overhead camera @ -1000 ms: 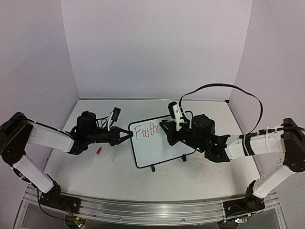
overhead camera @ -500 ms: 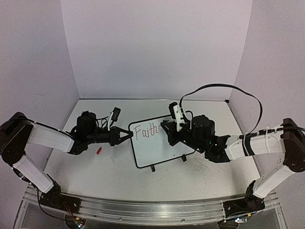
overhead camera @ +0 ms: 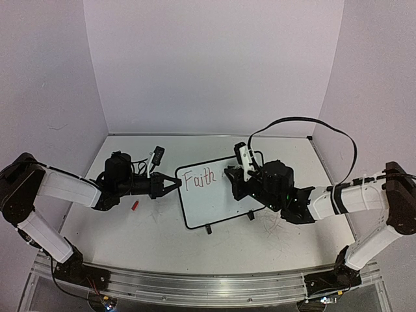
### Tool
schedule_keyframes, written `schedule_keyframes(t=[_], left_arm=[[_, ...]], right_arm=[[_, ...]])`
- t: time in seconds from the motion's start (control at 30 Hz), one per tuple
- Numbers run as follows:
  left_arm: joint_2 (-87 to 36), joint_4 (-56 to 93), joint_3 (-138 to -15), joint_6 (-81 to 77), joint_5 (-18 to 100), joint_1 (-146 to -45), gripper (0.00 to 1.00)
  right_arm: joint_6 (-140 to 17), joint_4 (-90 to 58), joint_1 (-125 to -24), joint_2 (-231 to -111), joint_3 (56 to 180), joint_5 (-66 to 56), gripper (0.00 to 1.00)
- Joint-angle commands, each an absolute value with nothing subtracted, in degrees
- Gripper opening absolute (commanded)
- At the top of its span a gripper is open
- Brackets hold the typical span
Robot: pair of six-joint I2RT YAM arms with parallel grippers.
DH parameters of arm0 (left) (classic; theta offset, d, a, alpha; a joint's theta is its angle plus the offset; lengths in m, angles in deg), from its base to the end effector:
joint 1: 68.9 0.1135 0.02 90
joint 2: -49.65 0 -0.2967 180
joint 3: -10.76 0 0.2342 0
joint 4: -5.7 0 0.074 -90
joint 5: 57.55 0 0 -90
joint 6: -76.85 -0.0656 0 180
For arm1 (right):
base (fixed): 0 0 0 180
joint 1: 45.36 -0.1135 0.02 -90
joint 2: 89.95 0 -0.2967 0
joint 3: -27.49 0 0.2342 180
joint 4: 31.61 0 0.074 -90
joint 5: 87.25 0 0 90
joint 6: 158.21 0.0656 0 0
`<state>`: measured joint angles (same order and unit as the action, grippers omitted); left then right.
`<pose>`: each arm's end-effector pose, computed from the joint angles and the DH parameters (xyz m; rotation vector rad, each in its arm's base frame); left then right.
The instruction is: Write a sentence on the whiteboard
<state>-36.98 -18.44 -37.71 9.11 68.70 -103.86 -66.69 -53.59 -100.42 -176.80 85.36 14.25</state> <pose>0.2317 -0.2093 0.2342 0.6922 1.8329 -1.2554 0.2088 0.2760 0.2794 -0.6365 1.6011 0.5674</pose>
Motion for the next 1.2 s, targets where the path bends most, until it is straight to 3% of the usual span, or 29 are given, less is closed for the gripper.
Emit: schedule_keyframes(t=[0.0,0.47,1.17], left_arm=[[-34.9,-18.5,-38.5,7.8,67.2,-103.8,0.00],[-34.9,-18.4,-38.7,7.6,67.4,-103.9,0.00],[-34.6,-18.2,-38.4,7.2,67.2,-104.0,0.00]], right_arm=[[-65.3,-56.9,-99.0,-173.8,84.2,15.6,0.00],[-65.8,-58.8,-98.4,-175.2,87.0,9.1,0.00],[-64.8,-59.1,-98.4,-178.6,89.6,13.4,0.00]])
